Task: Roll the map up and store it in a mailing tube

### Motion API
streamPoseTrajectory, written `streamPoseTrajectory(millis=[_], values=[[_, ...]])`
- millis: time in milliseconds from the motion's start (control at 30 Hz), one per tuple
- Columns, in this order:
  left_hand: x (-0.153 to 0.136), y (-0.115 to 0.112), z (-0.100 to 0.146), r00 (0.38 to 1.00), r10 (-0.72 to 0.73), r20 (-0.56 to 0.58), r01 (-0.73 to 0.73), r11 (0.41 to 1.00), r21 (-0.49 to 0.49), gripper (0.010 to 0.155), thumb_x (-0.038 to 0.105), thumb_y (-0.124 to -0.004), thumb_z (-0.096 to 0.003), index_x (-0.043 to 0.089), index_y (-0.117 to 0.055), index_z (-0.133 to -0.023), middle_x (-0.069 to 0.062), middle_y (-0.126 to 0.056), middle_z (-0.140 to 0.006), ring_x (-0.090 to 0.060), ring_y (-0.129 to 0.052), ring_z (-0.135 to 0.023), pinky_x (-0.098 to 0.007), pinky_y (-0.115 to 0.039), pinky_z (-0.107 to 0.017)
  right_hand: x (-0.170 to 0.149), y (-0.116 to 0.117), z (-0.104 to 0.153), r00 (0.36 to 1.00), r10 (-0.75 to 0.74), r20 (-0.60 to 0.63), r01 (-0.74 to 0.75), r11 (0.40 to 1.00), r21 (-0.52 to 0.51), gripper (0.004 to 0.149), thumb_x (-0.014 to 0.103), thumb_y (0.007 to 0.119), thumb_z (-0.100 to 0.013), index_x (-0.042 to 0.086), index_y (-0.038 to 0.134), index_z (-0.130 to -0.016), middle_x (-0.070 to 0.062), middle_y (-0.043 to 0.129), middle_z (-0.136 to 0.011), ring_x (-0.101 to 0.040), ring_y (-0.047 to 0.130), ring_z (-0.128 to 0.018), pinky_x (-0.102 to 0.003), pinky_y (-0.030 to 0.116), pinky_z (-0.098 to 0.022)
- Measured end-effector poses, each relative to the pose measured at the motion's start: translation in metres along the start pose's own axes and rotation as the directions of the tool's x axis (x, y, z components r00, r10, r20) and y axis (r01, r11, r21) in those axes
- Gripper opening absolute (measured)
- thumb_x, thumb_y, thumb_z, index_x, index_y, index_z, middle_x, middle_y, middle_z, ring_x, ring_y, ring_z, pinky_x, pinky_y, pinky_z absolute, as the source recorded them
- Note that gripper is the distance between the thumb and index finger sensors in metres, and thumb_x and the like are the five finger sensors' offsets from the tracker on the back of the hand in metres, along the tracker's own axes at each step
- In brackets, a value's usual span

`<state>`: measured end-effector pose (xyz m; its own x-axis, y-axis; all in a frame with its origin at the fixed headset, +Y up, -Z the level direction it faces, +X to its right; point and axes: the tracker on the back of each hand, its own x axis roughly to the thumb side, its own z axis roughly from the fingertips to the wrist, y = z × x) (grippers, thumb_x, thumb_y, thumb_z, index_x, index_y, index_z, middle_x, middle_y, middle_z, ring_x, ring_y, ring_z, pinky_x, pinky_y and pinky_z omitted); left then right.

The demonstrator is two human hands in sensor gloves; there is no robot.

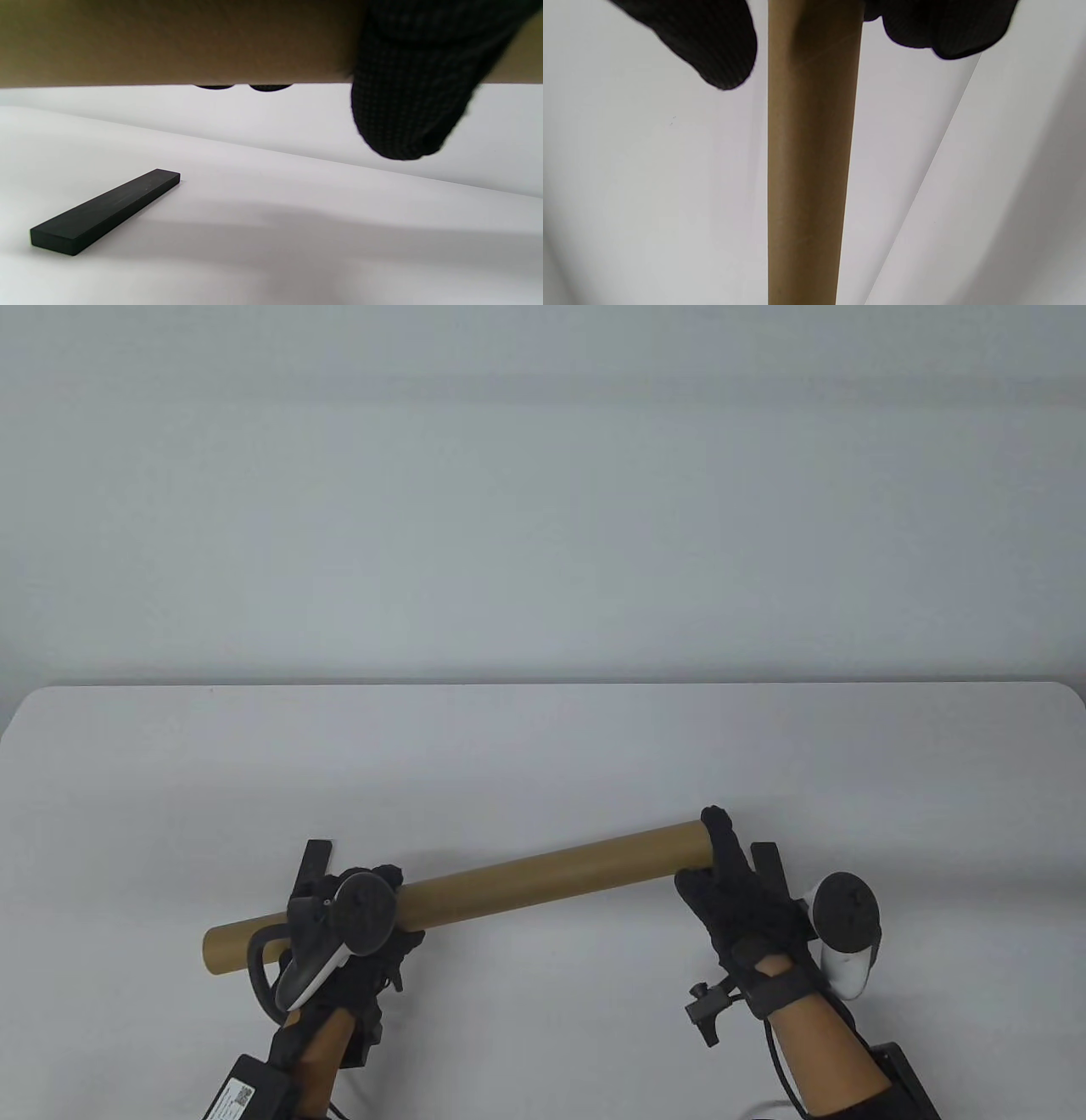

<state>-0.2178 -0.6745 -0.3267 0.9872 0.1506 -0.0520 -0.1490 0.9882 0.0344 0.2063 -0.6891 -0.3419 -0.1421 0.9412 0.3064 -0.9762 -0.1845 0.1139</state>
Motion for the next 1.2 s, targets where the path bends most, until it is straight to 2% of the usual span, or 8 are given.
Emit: streamPoseTrajectory(millis=[133, 200, 333, 467, 667, 833, 933, 1200], values=[[0.003, -0.001, 0.001, 1.000, -0.002, 0.002, 0.002, 1.000, 0.007, 0.070, 0.060, -0.103, -0.0285, 0.043, -0.071, -0.089, 0.007, -0.083, -0.089, -0.023, -0.086, -0.086, -0.051, -0.057, -0.078, 0.000, 0.003, 0.000, 1.000, 0.030, 0.007, -0.030, 0.999, 0.020, 0.096, 0.042, 0.082, -0.054, -0.005, 0.020, -0.110, -0.039, 0.022, -0.106, -0.063, 0.057, -0.091, -0.065, 0.065, -0.056], [0.001, -0.001, -0.001, 1.000, 0.010, 0.001, -0.010, 1.000, -0.001, 0.071, 0.060, -0.103, -0.0283, 0.043, -0.071, -0.089, 0.007, -0.083, -0.089, -0.023, -0.087, -0.086, -0.051, -0.058, -0.078, 0.001, 0.003, -0.001, 1.000, -0.002, 0.001, 0.002, 1.000, 0.025, 0.096, 0.041, 0.084, -0.053, -0.003, 0.021, -0.111, -0.036, 0.022, -0.108, -0.062, 0.056, -0.092, -0.065, 0.064, -0.057], [-0.002, -0.001, -0.004, 0.999, 0.035, -0.001, -0.035, 0.999, -0.010, 0.072, 0.061, -0.104, -0.0282, 0.044, -0.071, -0.089, 0.008, -0.083, -0.089, -0.022, -0.087, -0.086, -0.050, -0.057, -0.078, 0.002, -0.003, -0.009, 0.998, 0.067, 0.007, -0.067, 0.995, 0.068, 0.098, 0.049, 0.083, -0.054, 0.000, 0.021, -0.112, -0.035, 0.024, -0.110, -0.062, 0.054, -0.095, -0.065, 0.061, -0.061], [-0.010, 0.000, -0.007, 0.996, 0.088, -0.024, -0.088, 0.996, -0.016, 0.072, 0.062, -0.103, -0.0284, 0.044, -0.070, -0.090, 0.009, -0.083, -0.090, -0.022, -0.087, -0.087, -0.049, -0.058, -0.078, 0.003, -0.007, -0.010, 1.000, 0.018, -0.007, -0.018, 0.998, 0.052, 0.101, 0.051, 0.084, -0.054, 0.003, 0.017, -0.113, -0.035, 0.012, -0.109, -0.066, 0.046, -0.094, -0.068, 0.053, -0.063], [-0.040, 0.009, -0.018, 0.977, 0.165, -0.137, -0.170, 0.985, -0.026, 0.078, 0.061, -0.101, -0.0317, 0.045, -0.061, -0.097, 0.007, -0.080, -0.094, -0.025, -0.086, -0.088, -0.052, -0.060, -0.077, 0.024, -0.014, -0.004, 0.980, 0.166, 0.108, -0.169, 0.985, 0.019, 0.096, 0.052, 0.082, -0.055, 0.005, 0.023, -0.114, -0.032, 0.021, -0.112, -0.063, 0.044, -0.097, -0.068, 0.050, -0.063], [-0.074, 0.017, -0.029, 0.937, 0.227, -0.267, -0.249, 0.967, -0.049, 0.081, 0.054, -0.097, -0.0384, 0.040, -0.051, -0.104, 0.005, -0.076, -0.101, -0.028, -0.087, -0.089, -0.052, -0.064, -0.075, 0.046, -0.011, 0.006, 0.909, 0.310, 0.279, -0.338, 0.940, 0.056, 0.089, 0.053, 0.077, -0.057, 0.008, 0.028, -0.116, -0.028, 0.023, -0.114, -0.059, 0.037, -0.101, -0.068, 0.040, -0.065], [-0.096, 0.017, -0.037, 0.902, 0.240, -0.358, -0.281, 0.958, -0.065, 0.082, 0.049, -0.095, -0.0414, 0.038, -0.045, -0.106, 0.002, -0.071, -0.104, -0.030, -0.086, -0.090, -0.052, -0.066, -0.074, 0.042, -0.007, 0.011, 0.903, 0.262, 0.341, -0.304, 0.950, 0.075, 0.086, 0.052, 0.076, -0.058, 0.009, 0.029, -0.116, -0.027, 0.023, -0.115, -0.058, 0.032, -0.102, -0.069, 0.035, -0.065], [-0.144, -0.001, -0.056, 0.793, 0.217, -0.570, -0.335, 0.936, -0.109, 0.084, 0.043, -0.088, -0.0459, 0.034, -0.031, -0.108, -0.005, -0.059, -0.109, -0.034, -0.081, -0.093, -0.053, -0.067, -0.074, 0.026, 0.001, 0.012, 0.922, 0.185, 0.339, -0.256, 0.950, 0.178, 0.092, 0.057, 0.074, -0.058, 0.009, 0.020, -0.114, -0.025, 0.014, -0.114, -0.062, 0.019, -0.098, -0.071, 0.028, -0.062]])
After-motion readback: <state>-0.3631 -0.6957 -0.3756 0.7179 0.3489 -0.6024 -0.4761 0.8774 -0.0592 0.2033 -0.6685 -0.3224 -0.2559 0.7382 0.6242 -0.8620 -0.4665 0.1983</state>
